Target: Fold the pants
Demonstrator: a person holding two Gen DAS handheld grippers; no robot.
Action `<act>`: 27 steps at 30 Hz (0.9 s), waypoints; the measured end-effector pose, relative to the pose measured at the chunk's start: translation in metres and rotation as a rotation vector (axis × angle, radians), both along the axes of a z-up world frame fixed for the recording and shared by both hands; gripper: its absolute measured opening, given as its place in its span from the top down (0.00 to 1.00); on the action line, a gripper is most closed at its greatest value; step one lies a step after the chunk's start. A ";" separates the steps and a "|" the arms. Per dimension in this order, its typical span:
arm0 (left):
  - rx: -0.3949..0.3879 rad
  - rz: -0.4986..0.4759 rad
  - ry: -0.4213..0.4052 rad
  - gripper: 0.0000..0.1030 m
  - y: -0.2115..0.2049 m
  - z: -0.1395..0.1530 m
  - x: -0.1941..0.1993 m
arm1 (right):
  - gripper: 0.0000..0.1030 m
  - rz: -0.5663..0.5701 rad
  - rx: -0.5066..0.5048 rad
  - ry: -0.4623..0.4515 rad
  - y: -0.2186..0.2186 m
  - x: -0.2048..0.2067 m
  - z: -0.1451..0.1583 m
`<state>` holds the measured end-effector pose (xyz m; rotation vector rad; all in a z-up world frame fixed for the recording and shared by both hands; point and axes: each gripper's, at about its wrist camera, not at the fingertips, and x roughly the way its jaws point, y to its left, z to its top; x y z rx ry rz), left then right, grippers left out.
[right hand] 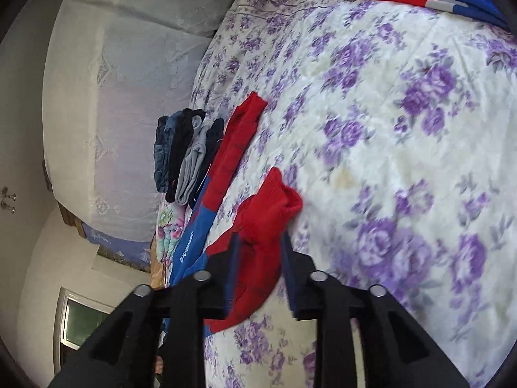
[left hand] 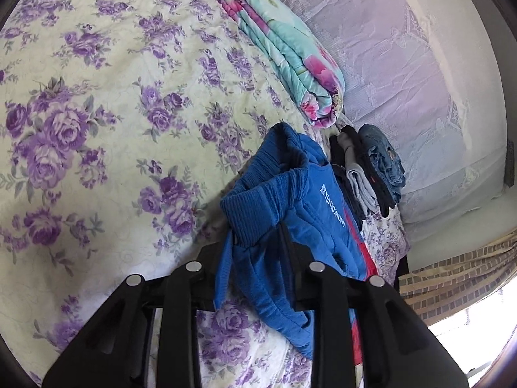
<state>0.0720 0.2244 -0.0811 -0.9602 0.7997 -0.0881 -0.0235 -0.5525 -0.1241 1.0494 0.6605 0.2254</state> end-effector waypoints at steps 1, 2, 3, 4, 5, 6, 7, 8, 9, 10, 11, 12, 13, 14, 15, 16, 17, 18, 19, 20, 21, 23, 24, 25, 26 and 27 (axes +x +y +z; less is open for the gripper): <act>-0.002 -0.001 0.002 0.75 0.000 -0.001 0.000 | 0.59 0.003 -0.010 0.004 0.006 0.002 -0.001; -0.005 -0.001 0.003 0.75 -0.001 -0.002 0.001 | 0.59 0.001 -0.012 0.005 0.011 0.005 -0.003; -0.010 0.001 0.008 0.75 -0.001 -0.003 0.002 | 0.61 -0.005 -0.006 0.008 0.014 0.008 -0.006; -0.016 0.003 0.013 0.75 0.000 -0.006 0.002 | 0.62 -0.007 0.002 0.024 0.018 0.014 -0.011; -0.024 0.004 0.018 0.75 0.000 -0.008 0.002 | 0.65 -0.006 0.004 0.038 0.021 0.020 -0.016; -0.029 0.004 0.022 0.75 0.000 -0.011 0.002 | 0.72 -0.005 -0.003 0.051 0.025 0.026 -0.020; -0.034 0.005 0.027 0.75 0.000 -0.013 0.003 | 0.76 -0.008 -0.013 0.055 0.029 0.031 -0.022; -0.037 0.006 0.030 0.75 -0.001 -0.015 0.002 | 0.86 -0.013 -0.013 0.054 0.030 0.033 -0.023; -0.041 0.006 0.034 0.75 -0.002 -0.017 0.002 | 0.87 -0.017 -0.004 0.048 0.030 0.033 -0.023; -0.044 0.007 0.036 0.75 -0.002 -0.017 0.001 | 0.88 -0.021 -0.005 0.025 0.029 0.030 -0.016; -0.046 0.005 0.034 0.75 -0.003 -0.016 0.001 | 0.88 -0.025 -0.022 -0.010 0.027 0.026 -0.006; -0.048 -0.002 0.028 0.75 -0.004 -0.014 0.000 | 0.89 -0.030 -0.040 -0.044 0.025 0.021 0.006; -0.048 -0.010 0.022 0.75 -0.006 -0.012 -0.001 | 0.89 -0.032 -0.047 -0.066 0.022 0.016 0.016; -0.045 -0.017 0.014 0.75 -0.008 -0.008 -0.004 | 0.89 -0.033 -0.054 -0.073 0.018 0.011 0.023; -0.043 -0.021 0.007 0.75 -0.010 -0.005 -0.006 | 0.89 -0.040 -0.073 -0.069 0.013 0.008 0.026; -0.046 -0.027 -0.003 0.75 -0.013 -0.003 -0.010 | 0.89 -0.061 -0.101 -0.049 0.008 0.003 0.025; -0.052 -0.029 -0.009 0.75 -0.015 -0.003 -0.013 | 0.89 -0.075 -0.102 -0.026 0.001 0.000 0.021; -0.058 -0.026 -0.010 0.75 -0.015 -0.003 -0.015 | 0.89 -0.088 -0.087 0.001 -0.005 -0.002 0.012; -0.065 -0.019 -0.005 0.75 -0.015 -0.005 -0.018 | 0.89 -0.095 -0.060 0.029 -0.011 -0.004 0.001; -0.065 -0.017 0.001 0.75 -0.014 -0.007 -0.020 | 0.89 -0.080 -0.042 0.049 -0.013 -0.004 -0.008; -0.059 -0.016 0.010 0.75 -0.013 -0.008 -0.020 | 0.89 -0.046 -0.039 0.073 -0.011 -0.001 -0.017; -0.046 0.000 0.039 0.75 -0.009 -0.013 -0.023 | 0.86 -0.049 -0.030 0.085 -0.012 -0.005 -0.024; -0.052 0.001 0.041 0.75 -0.007 -0.014 -0.025 | 0.84 -0.044 -0.010 0.087 -0.014 -0.007 -0.023; -0.052 -0.002 0.030 0.75 -0.005 -0.011 -0.028 | 0.82 -0.056 0.011 0.080 -0.018 -0.011 -0.020; -0.038 -0.005 0.019 0.75 -0.005 -0.006 -0.030 | 0.82 -0.085 0.000 0.067 -0.021 -0.018 -0.014; 0.001 -0.009 -0.001 0.75 -0.007 0.003 -0.033 | 0.82 -0.110 -0.039 0.046 -0.022 -0.023 -0.004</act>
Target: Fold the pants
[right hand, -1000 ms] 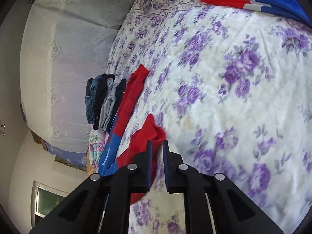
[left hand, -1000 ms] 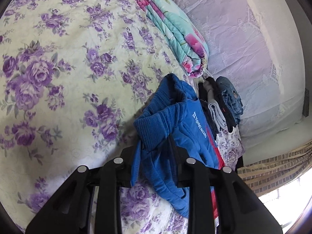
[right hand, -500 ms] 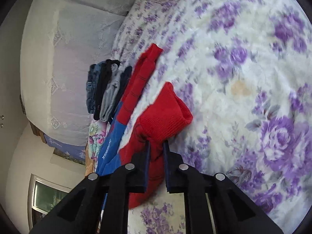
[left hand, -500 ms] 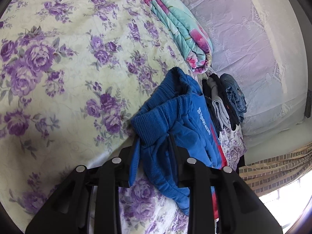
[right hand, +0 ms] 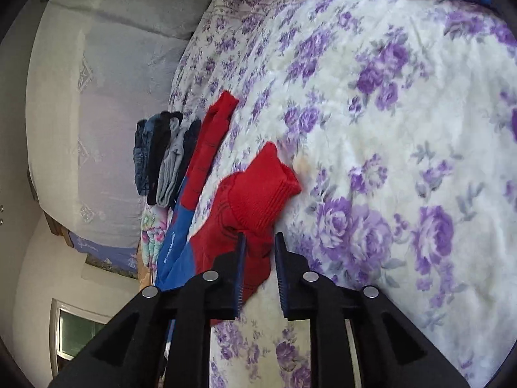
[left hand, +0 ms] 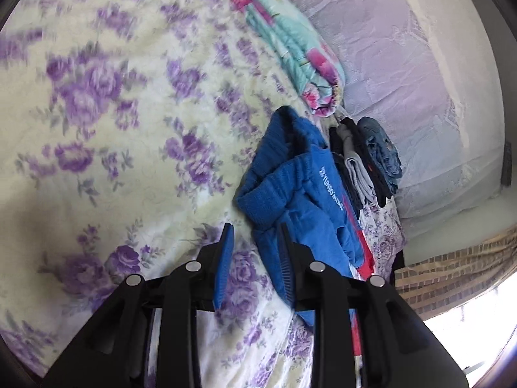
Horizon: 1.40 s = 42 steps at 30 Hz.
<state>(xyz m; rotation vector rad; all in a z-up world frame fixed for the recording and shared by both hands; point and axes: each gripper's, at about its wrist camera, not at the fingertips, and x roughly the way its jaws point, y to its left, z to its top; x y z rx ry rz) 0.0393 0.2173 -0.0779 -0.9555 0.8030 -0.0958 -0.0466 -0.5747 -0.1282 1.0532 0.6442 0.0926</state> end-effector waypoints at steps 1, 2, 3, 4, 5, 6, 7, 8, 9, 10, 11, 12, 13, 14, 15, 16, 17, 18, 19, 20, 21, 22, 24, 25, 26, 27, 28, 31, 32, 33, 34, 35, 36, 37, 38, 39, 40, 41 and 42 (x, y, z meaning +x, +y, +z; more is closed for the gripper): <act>0.037 -0.010 -0.020 0.75 -0.003 0.009 -0.001 | 0.82 -0.009 -0.050 -0.029 0.002 -0.003 0.013; 0.069 -0.028 -0.040 0.75 -0.008 0.019 0.001 | 0.82 -0.006 -0.077 -0.054 0.006 -0.005 0.023; 0.090 -0.059 -0.064 0.75 -0.017 0.029 0.006 | 0.82 0.014 -0.092 -0.083 0.013 -0.003 0.033; 0.094 -0.081 -0.075 0.74 -0.023 0.034 0.010 | 0.82 0.042 -0.096 -0.105 0.020 0.002 0.039; 0.096 -0.112 -0.088 0.72 -0.033 0.039 0.019 | 0.80 0.072 -0.097 -0.119 0.029 0.008 0.043; 0.098 -0.136 -0.094 0.69 -0.042 0.041 0.028 | 0.74 0.097 -0.101 -0.122 0.038 0.016 0.044; 0.105 -0.151 -0.097 0.67 -0.049 0.042 0.034 | 0.71 0.119 -0.108 -0.113 0.047 0.026 0.042; 0.127 -0.172 -0.092 0.66 -0.058 0.040 0.045 | 0.68 0.135 -0.112 -0.101 0.053 0.035 0.039; 0.149 -0.179 -0.072 0.66 -0.065 0.036 0.053 | 0.66 0.152 -0.112 -0.085 0.057 0.043 0.034; 0.167 -0.177 -0.051 0.66 -0.068 0.031 0.059 | 0.64 0.167 -0.112 -0.054 0.059 0.051 0.025; 0.202 -0.166 -0.011 0.66 -0.068 0.020 0.066 | 0.62 0.169 -0.109 -0.014 0.058 0.057 0.013; 0.217 -0.158 0.018 0.68 -0.067 0.013 0.069 | 0.63 0.167 -0.095 0.019 0.056 0.061 0.003; 0.201 -0.161 0.050 0.73 -0.062 -0.001 0.072 | 0.68 0.170 -0.069 0.039 0.051 0.062 -0.009; 0.174 -0.166 0.061 0.82 -0.055 -0.010 0.072 | 0.79 0.168 -0.058 0.040 0.047 0.061 -0.014; 0.153 -0.168 0.057 0.83 -0.051 -0.012 0.070 | 0.80 0.177 -0.042 0.041 0.043 0.060 -0.014; 0.126 -0.173 0.053 0.83 -0.046 -0.011 0.068 | 0.80 0.182 -0.030 0.041 0.041 0.058 -0.012; 0.119 -0.172 0.049 0.85 -0.043 -0.006 0.065 | 0.77 0.184 -0.031 0.040 0.040 0.057 -0.007; 0.128 -0.172 0.041 0.82 -0.041 -0.002 0.064 | 0.70 0.190 -0.041 0.030 0.042 0.056 -0.001; 0.169 -0.167 0.016 0.77 -0.038 0.010 0.062 | 0.67 0.199 -0.059 0.007 0.043 0.053 0.009; 0.204 -0.157 -0.003 0.59 -0.038 0.019 0.060 | 0.57 0.200 -0.080 -0.012 0.044 0.052 0.017; 0.244 -0.136 -0.018 0.35 -0.037 0.029 0.059 | 0.47 0.192 -0.106 -0.033 0.044 0.053 0.027; 0.309 -0.088 -0.041 0.27 -0.033 0.043 0.060 | 0.43 0.182 -0.121 -0.049 0.044 0.055 0.035; 0.373 -0.049 -0.061 0.22 -0.030 0.060 0.065 | 0.41 0.166 -0.144 -0.065 0.040 0.066 0.049; 0.379 -0.054 -0.065 0.22 -0.027 0.065 0.074 | 0.40 0.152 -0.147 -0.066 0.035 0.074 0.056; 0.375 -0.057 -0.065 0.21 -0.025 0.068 0.078 | 0.40 0.146 -0.143 -0.072 0.030 0.081 0.062; 0.361 -0.059 -0.059 0.21 -0.020 0.070 0.090 | 0.40 0.142 -0.137 -0.077 0.025 0.089 0.066; 0.355 -0.061 -0.053 0.21 -0.016 0.070 0.100 | 0.40 0.135 -0.133 -0.079 0.020 0.098 0.071; 0.380 -0.070 -0.024 0.21 -0.015 0.070 0.129 | 0.39 0.125 -0.130 -0.073 0.008 0.126 0.083; 0.392 -0.074 -0.015 0.21 -0.017 0.069 0.136 | 0.39 0.130 -0.126 -0.069 0.004 0.137 0.085; 0.412 -0.087 -0.002 0.21 -0.020 0.068 0.147 | 0.39 0.128 -0.121 -0.063 0.002 0.146 0.086; 0.439 -0.098 0.011 0.21 -0.023 0.067 0.158 | 0.39 0.129 -0.114 -0.051 0.000 0.159 0.087; 0.462 -0.108 0.024 0.21 -0.027 0.066 0.168 | 0.39 0.133 -0.104 -0.037 -0.002 0.171 0.086; 0.473 -0.116 0.035 0.21 -0.031 0.065 0.175 | 0.39 0.140 -0.088 -0.024 -0.003 0.184 0.085; 0.479 -0.127 0.051 0.21 -0.033 0.062 0.183 | 0.39 0.146 -0.079 -0.014 -0.001 0.194 0.084; 0.478 -0.135 0.063 0.21 -0.036 0.060 0.191 | 0.39 0.153 -0.075 -0.005 0.001 0.205 0.084; 0.473 -0.147 0.076 0.21 -0.040 0.058 0.200 | 0.39 0.164 -0.083 0.003 0.006 0.216 0.085; 0.467 -0.165 0.087 0.21 -0.046 0.057 0.210 | 0.39 0.181 -0.112 0.010 0.014 0.230 0.088; 0.464 -0.178 0.095 0.21 -0.051 0.058 0.218 | 0.39 0.195 -0.154 0.020 0.021 0.242 0.092; 0.463 -0.186 0.098 0.21 -0.056 0.059 0.224 | 0.40 0.200 -0.224 0.037 0.030 0.257 0.097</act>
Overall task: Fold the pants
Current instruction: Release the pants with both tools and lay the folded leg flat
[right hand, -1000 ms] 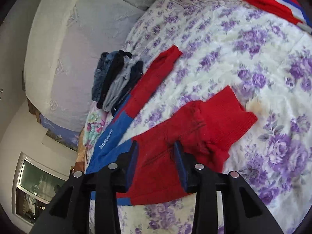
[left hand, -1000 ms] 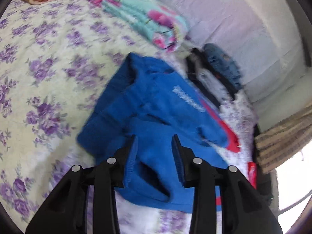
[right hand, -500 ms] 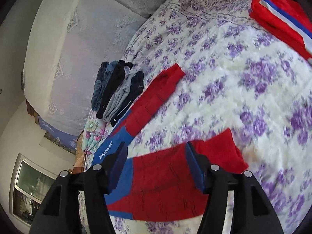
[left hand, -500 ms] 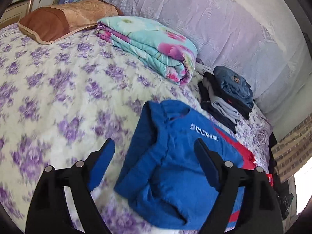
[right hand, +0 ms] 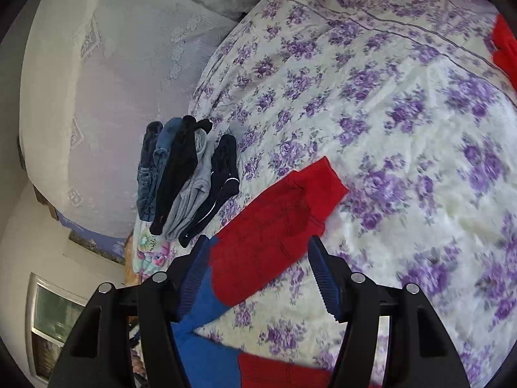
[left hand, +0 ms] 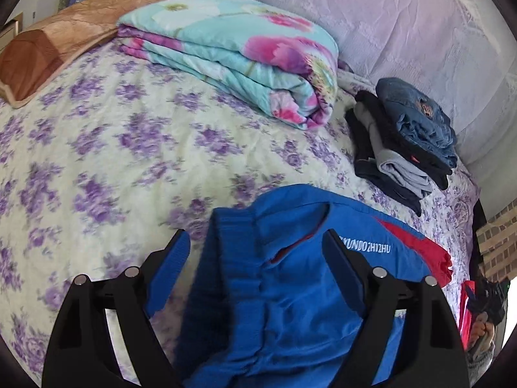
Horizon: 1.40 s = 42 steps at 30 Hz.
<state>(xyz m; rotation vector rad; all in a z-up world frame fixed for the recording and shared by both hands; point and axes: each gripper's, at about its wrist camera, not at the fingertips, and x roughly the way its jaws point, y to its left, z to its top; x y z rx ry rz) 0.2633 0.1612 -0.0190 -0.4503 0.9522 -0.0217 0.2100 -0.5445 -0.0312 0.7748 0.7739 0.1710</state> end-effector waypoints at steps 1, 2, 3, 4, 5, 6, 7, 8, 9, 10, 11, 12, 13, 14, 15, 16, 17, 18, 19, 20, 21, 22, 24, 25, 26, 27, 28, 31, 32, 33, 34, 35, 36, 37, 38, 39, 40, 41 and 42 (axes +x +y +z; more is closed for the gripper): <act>0.005 -0.008 -0.001 0.21 -0.006 0.002 0.005 | 0.41 0.005 -0.057 0.002 0.007 0.011 0.005; 0.018 -0.017 -0.007 0.21 -0.012 0.005 0.010 | 0.41 0.026 -0.115 0.003 0.015 0.023 0.010; 0.056 -0.033 -0.019 0.21 -0.021 0.010 0.017 | 0.42 0.059 -0.185 0.010 0.023 0.036 0.014; 0.093 -0.049 -0.026 0.21 -0.027 0.013 0.020 | 0.42 0.078 -0.232 0.018 0.027 0.045 0.015; 0.124 -0.064 -0.030 0.21 -0.032 0.016 0.023 | 0.43 0.089 -0.262 0.028 0.030 0.053 0.016; 0.169 -0.092 -0.030 0.21 -0.038 0.017 0.028 | 0.43 0.097 -0.270 0.039 0.030 0.058 0.014; 0.189 -0.109 -0.025 0.21 -0.040 0.017 0.032 | 0.43 0.111 -0.273 0.051 0.029 0.064 0.012; 0.204 -0.124 -0.016 0.21 -0.041 0.015 0.035 | 0.44 0.119 -0.289 0.061 0.028 0.068 0.010; 0.213 -0.132 -0.008 0.21 -0.040 0.013 0.038 | 0.44 0.125 -0.314 0.072 0.028 0.072 0.009; 0.219 -0.138 0.000 0.21 -0.039 0.010 0.041 | 0.44 0.120 -0.347 0.083 0.027 0.075 0.007; 0.222 -0.141 0.008 0.21 -0.038 0.007 0.043 | 0.44 0.113 -0.373 0.090 0.025 0.078 0.005; 0.217 -0.143 0.013 0.21 -0.036 0.004 0.045 | 0.44 0.117 -0.387 0.096 0.025 0.081 0.004; 0.208 -0.148 0.018 0.21 -0.035 0.002 0.047 | 0.44 0.125 -0.401 0.104 0.024 0.084 0.001; 0.200 -0.153 0.022 0.21 -0.034 0.000 0.049 | 0.44 0.128 -0.408 0.111 0.024 0.086 -0.001; 0.194 -0.155 0.023 0.21 -0.033 -0.002 0.051 | 0.44 0.134 -0.412 0.119 0.025 0.088 -0.003; 0.194 -0.156 0.024 0.21 -0.033 -0.004 0.052 | 0.44 0.140 -0.425 0.120 0.027 0.089 -0.004; 0.194 -0.157 0.025 0.21 -0.033 -0.005 0.054 | 0.44 0.151 -0.451 0.115 0.031 0.091 -0.004; 0.192 -0.163 0.030 0.21 -0.033 -0.007 0.056 | 0.44 0.169 -0.493 0.105 0.035 0.091 -0.002; 0.192 -0.166 0.033 0.21 -0.033 -0.009 0.056 | 0.44 0.185 -0.525 0.093 0.039 0.092 0.000; 0.193 -0.169 0.038 0.21 -0.033 -0.010 0.057 | 0.44 0.202 -0.552 0.082 0.043 0.092 0.001; 0.194 -0.169 0.039 0.21 -0.033 -0.011 0.057 | 0.44 0.222 -0.582 0.072 0.046 0.092 0.002; 0.192 -0.169 0.042 0.21 -0.031 -0.012 0.057 | 0.44 0.244 -0.612 0.064 0.049 0.092 0.003; 0.183 -0.165 0.046 0.21 -0.028 -0.014 0.057 | 0.44 0.300 -0.684 0.051 0.055 0.092 0.003; 0.174 -0.160 0.048 0.21 -0.026 -0.016 0.057 | 0.45 0.332 -0.728 0.045 0.057 0.092 0.002; 0.163 -0.156 0.052 0.21 -0.023 -0.017 0.057 | 0.45 0.363 -0.755 0.038 0.056 0.092 0.001; 0.157 -0.153 0.055 0.21 -0.021 -0.018 0.057 | 0.45 0.384 -0.780 0.029 0.054 0.091 0.000; 0.152 -0.149 0.058 0.21 -0.019 -0.019 0.056 | 0.44 0.380 -0.802 0.019 0.047 0.090 -0.001; 0.131 -0.143 0.067 0.20 -0.012 -0.024 0.055 | 0.41 0.383 -0.697 0.014 0.021 0.090 -0.009; 0.124 -0.140 0.068 0.20 -0.010 -0.025 0.055 | 0.39 0.377 -0.653 0.018 0.014 0.089 -0.013; 0.110 -0.130 0.073 0.20 -0.007 -0.028 0.055 | 0.38 0.367 -0.593 0.012 0.006 0.089 -0.017; 0.098 -0.123 0.077 0.20 -0.005 -0.030 0.056 | 0.37 0.362 -0.547 0.010 0.002 0.090 -0.021; 0.086 -0.119 0.082 0.20 -0.004 -0.031 0.056 | 0.37 0.355 -0.498 0.015 -0.002 0.092 -0.026; 0.065 -0.113 0.091 0.20 -0.003 -0.034 0.058 | 0.37 0.353 -0.438 0.024 -0.005 0.095 -0.033; 0.056 -0.111 0.094 0.20 -0.003 -0.035 0.059 | 0.37 0.354 -0.398 0.035 -0.006 0.098 -0.039; 0.048 -0.110 0.097 0.20 -0.003 -0.036 0.060 | 0.42 0.346 -0.368 0.055 -0.006 0.102 -0.046; 0.045 -0.113 0.099 0.20 -0.005 -0.036 0.062 | 0.59 0.333 -0.350 0.071 -0.006 0.104 -0.052; 0.046 -0.118 0.097 0.20 -0.006 -0.036 0.062 | 0.67 0.319 -0.324 0.077 -0.008 0.106 -0.056; 0.048 -0.123 0.095 0.20 -0.008 -0.036 0.063 | 0.72 0.302 -0.302 0.074 -0.010 0.105 -0.057; 0.051 -0.137 0.094 0.20 -0.010 -0.035 0.063 | 0.76 0.292 -0.286 0.060 -0.010 0.102 -0.056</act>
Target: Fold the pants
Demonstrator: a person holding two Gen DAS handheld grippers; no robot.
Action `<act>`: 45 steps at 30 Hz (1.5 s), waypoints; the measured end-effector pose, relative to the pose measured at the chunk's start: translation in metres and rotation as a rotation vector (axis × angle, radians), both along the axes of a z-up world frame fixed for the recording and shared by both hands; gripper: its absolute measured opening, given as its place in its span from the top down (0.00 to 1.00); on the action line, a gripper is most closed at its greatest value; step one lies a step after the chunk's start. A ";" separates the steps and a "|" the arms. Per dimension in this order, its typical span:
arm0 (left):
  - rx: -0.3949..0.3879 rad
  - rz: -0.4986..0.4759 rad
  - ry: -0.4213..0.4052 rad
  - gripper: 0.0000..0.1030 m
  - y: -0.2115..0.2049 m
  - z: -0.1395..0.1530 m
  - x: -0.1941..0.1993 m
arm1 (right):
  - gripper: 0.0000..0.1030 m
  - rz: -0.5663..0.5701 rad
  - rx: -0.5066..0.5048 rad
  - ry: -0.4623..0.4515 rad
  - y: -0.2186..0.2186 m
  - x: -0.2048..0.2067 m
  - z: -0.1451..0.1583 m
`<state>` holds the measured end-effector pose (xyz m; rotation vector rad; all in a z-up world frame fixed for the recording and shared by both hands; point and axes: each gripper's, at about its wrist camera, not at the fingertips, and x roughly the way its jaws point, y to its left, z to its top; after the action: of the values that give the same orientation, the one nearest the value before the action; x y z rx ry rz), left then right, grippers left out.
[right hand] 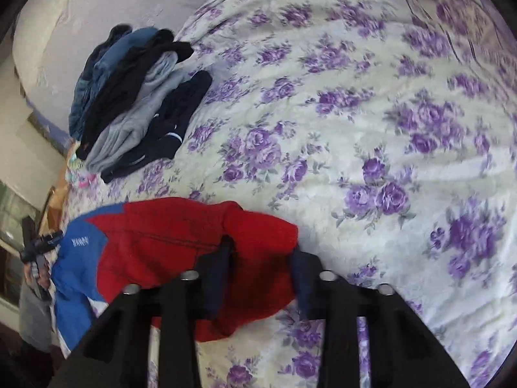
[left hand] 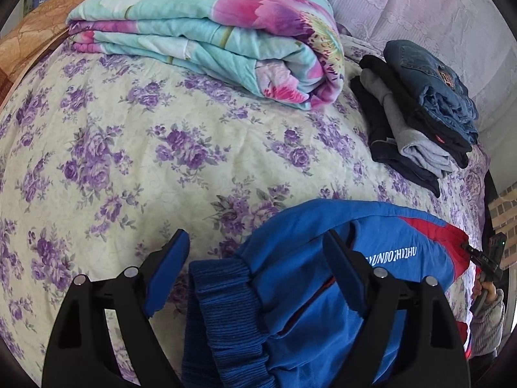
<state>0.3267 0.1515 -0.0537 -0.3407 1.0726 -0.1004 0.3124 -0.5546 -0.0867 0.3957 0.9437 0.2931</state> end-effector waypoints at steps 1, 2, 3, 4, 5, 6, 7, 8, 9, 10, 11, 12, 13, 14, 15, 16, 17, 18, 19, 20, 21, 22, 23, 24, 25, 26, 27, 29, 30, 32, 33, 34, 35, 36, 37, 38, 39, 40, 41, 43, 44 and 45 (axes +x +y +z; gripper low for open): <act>-0.002 -0.012 0.003 0.20 -0.001 0.000 0.001 | 0.76 0.001 0.002 -0.016 0.001 -0.002 0.003; -0.005 -0.020 0.006 0.20 -0.002 0.000 0.001 | 0.77 0.001 -0.002 -0.032 0.002 -0.006 0.006; -0.012 -0.031 0.010 0.21 -0.002 0.001 0.002 | 0.77 0.000 0.003 -0.044 0.004 -0.010 0.010; -0.019 -0.038 0.013 0.21 -0.001 0.001 0.004 | 0.77 -0.002 0.008 -0.049 0.005 -0.012 0.014; -0.026 -0.039 0.017 0.22 0.001 0.001 0.007 | 0.77 -0.004 0.011 -0.052 0.004 -0.013 0.016; -0.039 -0.037 0.022 0.25 0.003 0.000 0.009 | 0.77 -0.006 0.014 -0.053 0.005 -0.014 0.019; -0.058 -0.036 0.029 0.27 0.005 -0.001 0.012 | 0.77 -0.013 0.018 -0.052 0.005 -0.015 0.020; -0.078 -0.036 0.037 0.27 0.008 -0.003 0.014 | 0.77 -0.018 0.020 -0.048 0.003 -0.015 0.021; -0.105 -0.035 0.052 0.27 0.011 -0.005 0.017 | 0.77 -0.025 0.021 -0.041 0.002 -0.015 0.021; -0.113 -0.031 0.061 0.27 0.013 -0.007 0.019 | 0.77 -0.032 0.024 -0.033 0.001 -0.015 0.020; -0.114 -0.029 0.069 0.27 0.015 -0.009 0.019 | 0.77 -0.036 0.027 -0.030 0.000 -0.016 0.019; -0.114 -0.033 0.074 0.27 0.017 -0.010 0.018 | 0.77 -0.039 0.028 -0.028 0.000 -0.017 0.019; -0.116 -0.044 0.076 0.27 0.019 -0.010 0.016 | 0.77 -0.041 0.028 -0.025 0.000 -0.017 0.018; -0.119 -0.051 0.073 0.27 0.022 -0.010 0.013 | 0.77 -0.042 0.029 -0.023 0.001 -0.017 0.017; -0.127 -0.069 0.063 0.27 0.025 -0.009 0.008 | 0.77 -0.045 0.029 -0.019 0.001 -0.017 0.016; -0.132 -0.089 0.056 0.27 0.028 -0.009 0.004 | 0.77 -0.048 0.029 -0.015 0.001 -0.017 0.015; -0.132 -0.112 0.049 0.27 0.029 -0.010 0.000 | 0.77 -0.052 0.032 -0.011 0.000 -0.016 0.014; -0.136 -0.132 0.048 0.28 0.030 -0.012 -0.002 | 0.77 -0.056 0.035 -0.007 0.000 -0.015 0.012; -0.144 -0.164 0.042 0.30 0.031 -0.016 -0.002 | 0.77 -0.061 0.040 -0.002 0.000 -0.014 0.010; -0.153 -0.177 0.044 0.42 0.031 -0.020 -0.001 | 0.77 -0.065 0.045 0.001 0.000 -0.013 0.009; -0.157 -0.192 0.049 0.51 0.030 -0.027 0.001 | 0.77 -0.071 0.051 0.003 0.000 -0.013 0.007; -0.162 -0.202 0.043 0.56 0.029 -0.032 0.001 | 0.77 -0.078 0.058 0.006 -0.001 -0.013 0.005; -0.162 -0.209 0.031 0.60 0.027 -0.036 0.001 | 0.77 -0.083 0.065 0.009 -0.002 -0.013 0.004; -0.154 -0.202 0.017 0.62 0.026 -0.038 0.000 | 0.76 -0.091 0.073 0.013 -0.003 -0.013 0.002; -0.152 -0.194 0.004 0.63 0.026 -0.037 -0.002 | 0.76 -0.098 0.076 0.012 -0.003 -0.014 0.002; -0.155 -0.190 -0.016 0.64 0.026 -0.034 -0.005 | 0.77 -0.104 0.080 0.005 -0.004 -0.016 0.003; -0.157 -0.186 -0.031 0.64 0.026 -0.031 -0.007 | 0.77 -0.110 0.084 -0.007 -0.003 -0.018 0.007; -0.170 -0.174 -0.069 0.65 0.028 -0.021 -0.012 | 0.77 -0.119 0.087 -0.043 -0.002 -0.023 0.018; -0.181 -0.171 -0.104 0.65 0.030 -0.010 -0.016 | 0.77 -0.122 0.088 -0.062 -0.001 -0.026 0.026; -0.186 -0.180 -0.144 0.65 0.031 0.004 -0.022 | 0.77 -0.129 0.089 -0.100 0.000 -0.034 0.042; -0.179 -0.188 -0.171 0.65 0.031 0.013 -0.027 | 0.77 -0.129 0.089 -0.122 0.000 -0.041 0.051; -0.177 -0.191 -0.187 0.65 0.032 0.018 -0.031 | 0.77 -0.128 0.091 -0.140 0.000 -0.048 0.058; -0.184 -0.195 -0.202 0.65 0.033 0.023 -0.037 | 0.77 -0.126 0.091 -0.159 0.000 -0.057 0.064; -0.194 -0.206 -0.228 0.65 0.033 0.030 -0.046 | 0.77 -0.125 0.093 -0.182 -0.001 -0.070 0.070; -0.194 -0.212 -0.240 0.65 0.034 0.033 -0.052 | 0.77 -0.126 0.100 -0.201 -0.002 -0.083 0.074; -0.189 -0.224 -0.257 0.65 0.032 0.037 -0.063 | 0.77 -0.126 0.106 -0.221 -0.003 -0.096 0.077; -0.188 -0.236 -0.274 0.65 0.032 0.039 -0.073 | 0.77 -0.125 0.109 -0.246 -0.006 -0.111 0.078; -0.190 -0.247 -0.289 0.65 0.033 0.039 -0.084 | 0.77 -0.126 0.109 -0.271 -0.008 -0.132 0.077; -0.193 -0.256 -0.302 0.65 0.034 0.039 -0.096 | 0.77 -0.126 0.108 -0.284 -0.010 -0.147 0.075; -0.205 -0.267 -0.312 0.65 0.036 0.034 -0.117 | 0.77 -0.127 0.114 -0.298 -0.014 -0.188 0.063; -0.211 -0.269 -0.314 0.64 0.038 0.030 -0.129 | 0.77 -0.129 0.114 -0.298 -0.015 -0.209 0.055; -0.210 -0.271 -0.308 0.64 0.038 0.024 -0.143 | 0.77 -0.129 0.107 -0.304 -0.015 -0.227 0.048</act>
<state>0.1840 0.1899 -0.0294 -0.3540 0.7981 -0.4956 0.0850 -0.5695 -0.0387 0.4925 0.6042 0.2778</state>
